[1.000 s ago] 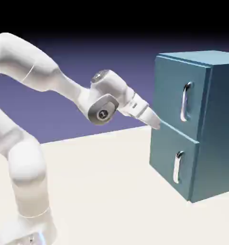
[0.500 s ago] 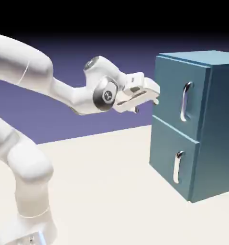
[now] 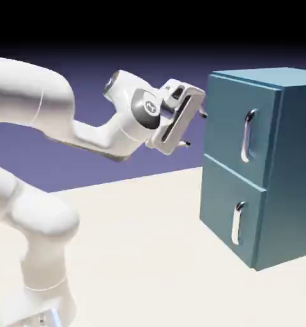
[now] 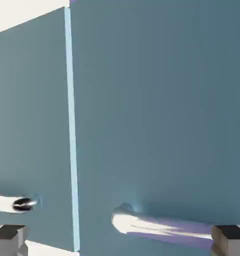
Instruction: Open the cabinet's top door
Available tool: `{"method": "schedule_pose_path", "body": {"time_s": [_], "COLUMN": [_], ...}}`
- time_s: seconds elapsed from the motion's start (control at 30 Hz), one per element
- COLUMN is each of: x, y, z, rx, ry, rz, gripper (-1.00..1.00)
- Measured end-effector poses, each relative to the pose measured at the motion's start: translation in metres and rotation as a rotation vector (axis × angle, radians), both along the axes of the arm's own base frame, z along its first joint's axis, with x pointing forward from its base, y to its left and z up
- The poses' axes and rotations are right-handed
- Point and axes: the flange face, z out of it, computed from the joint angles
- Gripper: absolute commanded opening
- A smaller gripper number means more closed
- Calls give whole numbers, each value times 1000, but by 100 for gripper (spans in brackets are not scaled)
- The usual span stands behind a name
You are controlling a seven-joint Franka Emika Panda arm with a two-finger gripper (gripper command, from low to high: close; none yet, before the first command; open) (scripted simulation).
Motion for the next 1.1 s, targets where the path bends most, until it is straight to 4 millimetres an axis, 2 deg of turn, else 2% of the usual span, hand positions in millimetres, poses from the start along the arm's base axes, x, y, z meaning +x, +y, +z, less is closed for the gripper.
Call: {"method": "schedule_pose_path", "body": {"time_s": [0.27, 0.53, 0.8, 1.1], "x": [7, 22, 46, 78], "y": [-14, -30, -43, -49], "z": [-3, -16, -39, -76], "rx": [-333, -666, -999, -1375], "ry": [-111, -223, -332, -453], "rz": [149, 260, 340, 398], "gripper": [0, 0, 0, 0]}}
